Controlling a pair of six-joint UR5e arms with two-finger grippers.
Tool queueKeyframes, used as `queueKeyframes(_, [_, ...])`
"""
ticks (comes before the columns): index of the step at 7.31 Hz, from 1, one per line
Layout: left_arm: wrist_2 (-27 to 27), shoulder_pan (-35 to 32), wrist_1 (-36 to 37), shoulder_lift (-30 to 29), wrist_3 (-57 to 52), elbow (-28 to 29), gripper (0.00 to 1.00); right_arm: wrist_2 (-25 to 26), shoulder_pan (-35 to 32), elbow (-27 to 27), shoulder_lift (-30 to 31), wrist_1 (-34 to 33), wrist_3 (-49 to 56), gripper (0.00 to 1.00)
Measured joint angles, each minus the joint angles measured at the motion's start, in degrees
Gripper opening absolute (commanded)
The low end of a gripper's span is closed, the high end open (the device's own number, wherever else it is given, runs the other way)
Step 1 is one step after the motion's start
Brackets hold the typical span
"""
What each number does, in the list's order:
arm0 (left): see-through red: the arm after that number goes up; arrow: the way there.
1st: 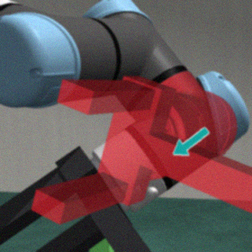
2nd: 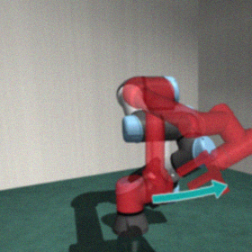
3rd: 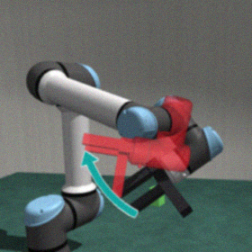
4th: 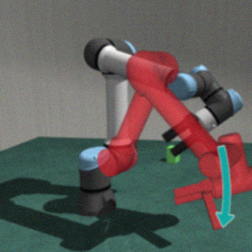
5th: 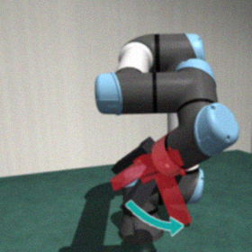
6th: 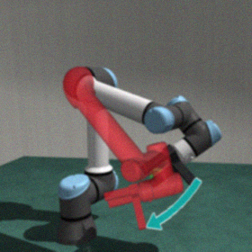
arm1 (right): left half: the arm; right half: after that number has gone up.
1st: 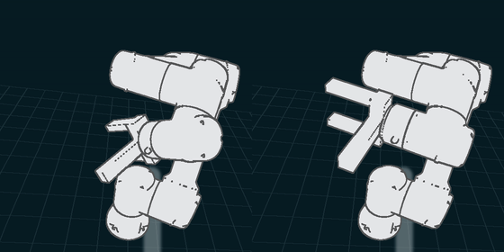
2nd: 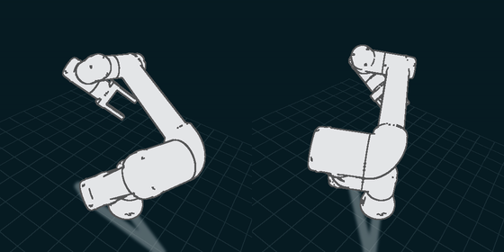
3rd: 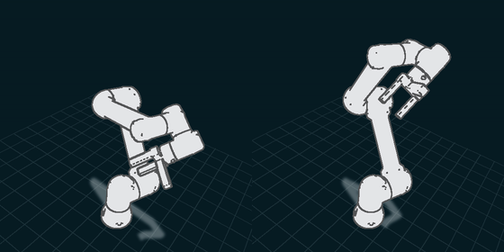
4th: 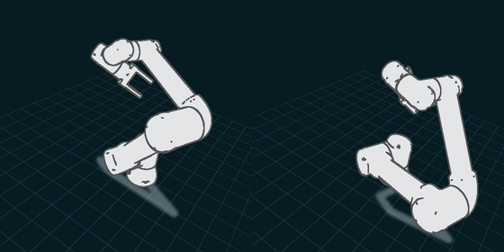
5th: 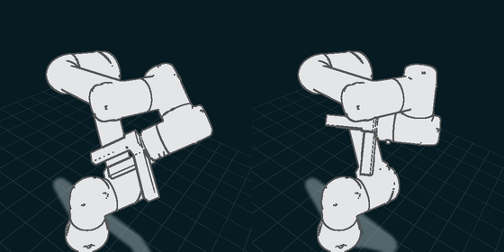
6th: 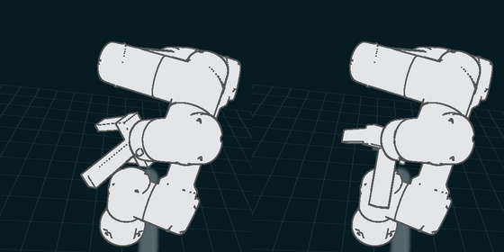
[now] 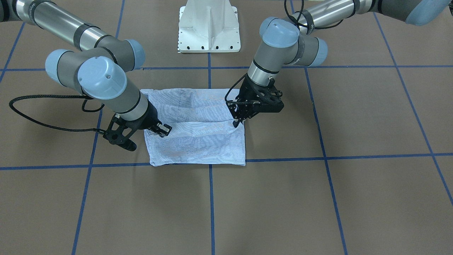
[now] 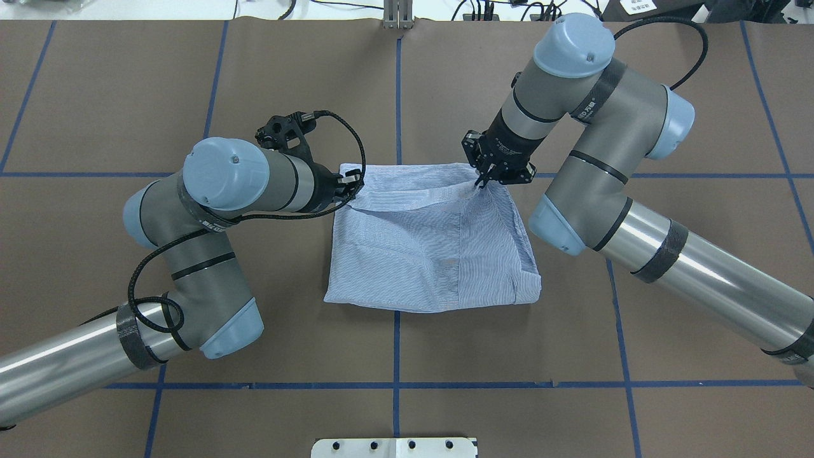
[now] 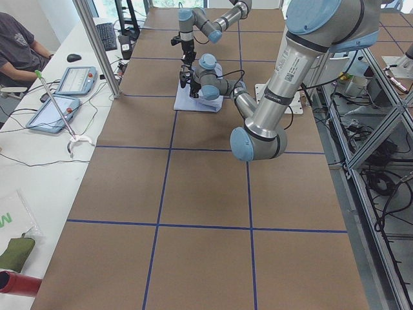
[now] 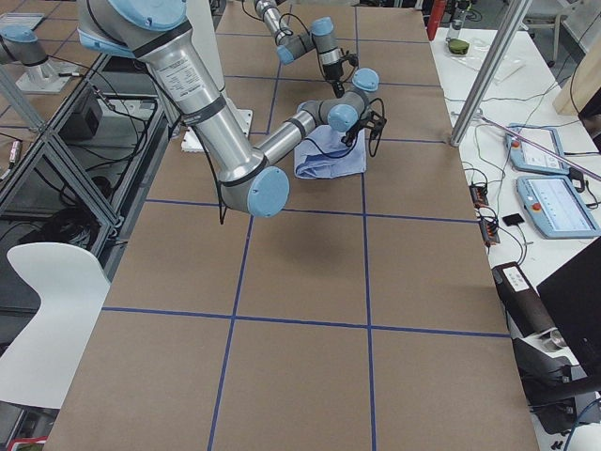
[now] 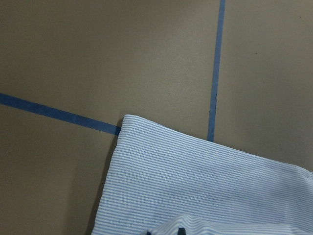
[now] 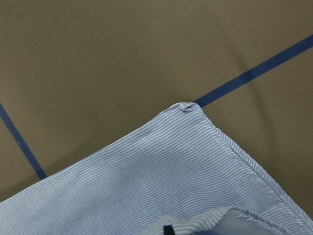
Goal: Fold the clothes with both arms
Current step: 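Lay the folded edge down on the shirt's far edge with both grippers, then open both grippers and raise them off the folded shirt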
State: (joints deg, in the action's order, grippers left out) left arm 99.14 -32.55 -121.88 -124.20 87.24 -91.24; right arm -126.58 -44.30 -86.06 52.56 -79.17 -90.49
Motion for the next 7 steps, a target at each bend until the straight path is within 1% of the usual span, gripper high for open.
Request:
queueKeyframes(1, [0.0, -0.14, -0.44, -0.1, 0.06, 0.24, 0.99, -0.04, 0.0, 0.22, 0.01, 0.12, 0.02, 0.99])
queueKeyframes(3, [-0.02, -0.96, -0.8, -0.24, 0.38, 0.36, 1.0, -0.16, -0.23, 0.32, 0.13, 0.68, 0.92, 1.0])
queueKeyframes(5, [0.33, -3.21, -0.57, -0.27, 0.26, 0.43, 1.0, -0.55, -1.22, 0.09, 0.41, 2.72, 4.03, 1.0])
queueKeyframes(7, [4.21, -5.5, -0.04, -0.04, -0.04, 0.28, 1.0, 0.23, -1.11, -1.55, 0.49, 3.34, 4.92, 1.0])
